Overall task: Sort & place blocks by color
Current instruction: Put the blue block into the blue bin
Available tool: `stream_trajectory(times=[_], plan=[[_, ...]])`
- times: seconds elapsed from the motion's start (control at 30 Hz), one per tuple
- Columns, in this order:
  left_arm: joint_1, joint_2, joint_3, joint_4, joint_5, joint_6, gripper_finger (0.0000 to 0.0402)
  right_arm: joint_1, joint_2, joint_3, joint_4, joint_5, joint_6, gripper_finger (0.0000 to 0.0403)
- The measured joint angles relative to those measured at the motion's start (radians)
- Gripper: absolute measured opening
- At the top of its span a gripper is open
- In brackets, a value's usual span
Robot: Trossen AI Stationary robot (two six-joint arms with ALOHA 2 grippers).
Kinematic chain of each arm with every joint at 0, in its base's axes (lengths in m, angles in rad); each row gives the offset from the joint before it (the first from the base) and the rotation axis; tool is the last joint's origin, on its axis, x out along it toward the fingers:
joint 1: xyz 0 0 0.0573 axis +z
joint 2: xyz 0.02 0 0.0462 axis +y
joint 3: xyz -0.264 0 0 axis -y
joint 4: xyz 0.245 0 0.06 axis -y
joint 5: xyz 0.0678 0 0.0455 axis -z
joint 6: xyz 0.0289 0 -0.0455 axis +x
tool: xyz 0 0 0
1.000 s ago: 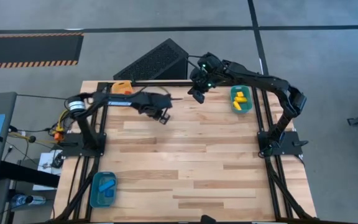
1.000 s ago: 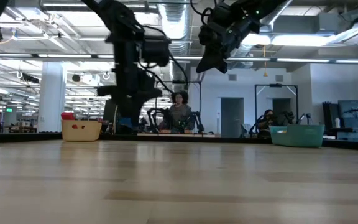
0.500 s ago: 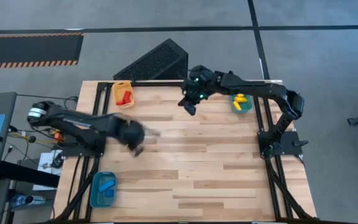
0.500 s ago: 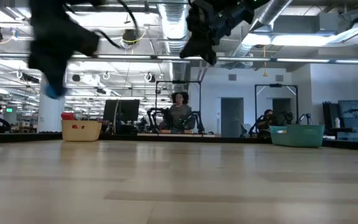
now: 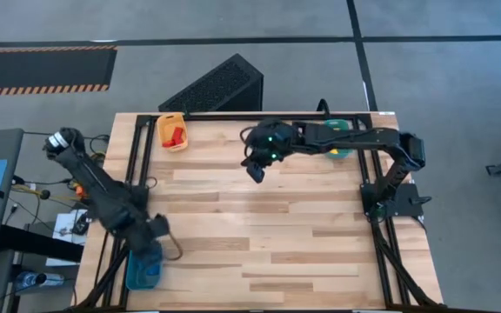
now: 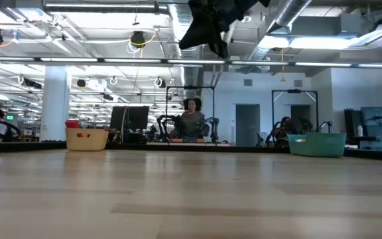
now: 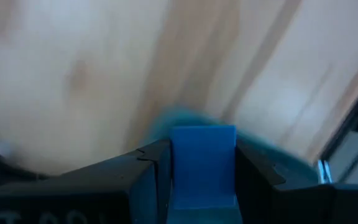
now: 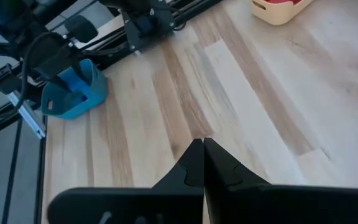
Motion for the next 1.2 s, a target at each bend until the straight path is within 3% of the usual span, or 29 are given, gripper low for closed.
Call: stream_trajectory(times=[0.2,0.5,0.87,1.2], plan=[[-0.189,0.001,-0.046,0.087,-0.001,-0.197,0.0102,0.073,0.000,0.000,0.001,0.096,0.082,0.0012],[-0.310,0.001,-0.116,0.125,-0.026,-0.380,0.0122,0.170,0.000,0.000,-0.003,0.244,0.200,0.0012],[-0.382,0.002,-0.162,0.190,-0.091,-0.480,0.0132,0.344,0.024,0.000,-0.042,0.477,0.391,0.0012],[-0.382,0.001,-0.162,0.159,-0.120,-0.498,0.0156,0.410,0.150,-0.001,-0.048,0.477,0.517,0.0012]])
